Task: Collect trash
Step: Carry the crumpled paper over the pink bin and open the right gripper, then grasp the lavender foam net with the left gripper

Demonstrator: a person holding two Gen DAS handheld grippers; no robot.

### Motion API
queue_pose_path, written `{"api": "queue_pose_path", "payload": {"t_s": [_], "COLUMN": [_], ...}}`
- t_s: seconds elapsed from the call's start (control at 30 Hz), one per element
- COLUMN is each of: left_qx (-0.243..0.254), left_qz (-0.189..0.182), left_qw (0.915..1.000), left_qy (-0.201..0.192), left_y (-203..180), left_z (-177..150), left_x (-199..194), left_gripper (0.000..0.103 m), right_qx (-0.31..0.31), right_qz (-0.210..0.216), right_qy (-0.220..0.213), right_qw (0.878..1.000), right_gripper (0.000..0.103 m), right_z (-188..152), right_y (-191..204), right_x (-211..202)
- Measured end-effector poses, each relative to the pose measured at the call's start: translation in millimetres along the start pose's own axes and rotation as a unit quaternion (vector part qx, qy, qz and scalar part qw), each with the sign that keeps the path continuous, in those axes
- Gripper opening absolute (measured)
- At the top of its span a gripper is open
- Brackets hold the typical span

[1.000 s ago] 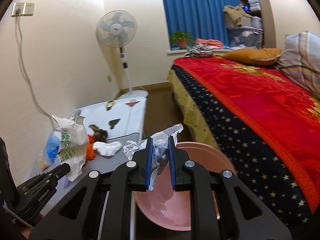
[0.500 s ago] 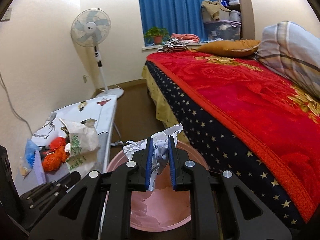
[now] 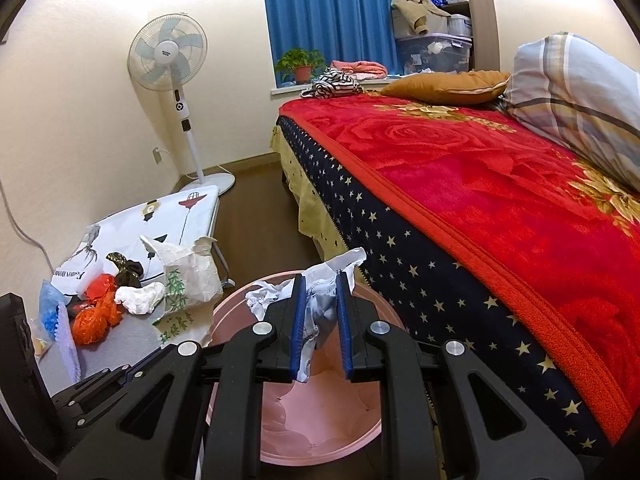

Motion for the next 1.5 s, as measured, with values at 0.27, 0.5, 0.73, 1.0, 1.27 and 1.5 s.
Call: {"api": "queue_pose_path", "payload": {"t_s": [0.27, 0.5, 0.73, 1.0, 1.27, 1.5], "left_qx": [-0.002, -0.03, -0.033, -0.042, -0.051, -0.07], "left_qz": [-0.006, -0.006, 0.036, 0.106, 0.193, 0.276], "left_qw": [1.0, 0.9995, 0.9987, 0.9926, 0.9787, 0.9581], "left_qy": [0.005, 0.01, -0.014, -0.042, -0.049, -0.033], "left_y": [-0.9, 12.7, 31.9, 66.9, 106.6, 141.6], "left_z": [0.6, -4.7, -4.1, -2.8, -10.0, -22.5], "left_x": [6.5, 5.9, -15.1, -44.7, -69.8, -80.7], "left_gripper": [0.002, 0.035, 0.035, 0.035, 0.035, 0.05], "right_qx": [0.009, 0.021, 0.014, 0.003, -0.011, -0.019], "right_qz": [-0.012, -0.02, 0.008, 0.053, 0.093, 0.126], "right_qy": [-0.002, -0.013, -0.021, -0.026, -0.022, -0.007], "right_qw": [1.0, 0.999, 1.0, 0.998, 0.995, 0.992], "right_gripper": [0.022, 0.05, 0.05, 0.048, 0.043, 0.035], "right_z": [0.3, 1.7, -0.6, -5.0, -13.9, -23.6], "right_y": [-4.1, -7.8, 5.2, 27.2, 55.6, 79.9], "right_x": [0.8, -1.8, -6.8, -10.3, -7.5, 3.8]}}
Point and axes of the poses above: each gripper's, at about its wrist camera, not at the fingertips, and x roughly the way its jaws point, y to its left, z to its top, the point moved 5 cm from there along x, roughly the way its jaws point, and after that the axes turned 9 degrees about x, right-handed, at the moved point
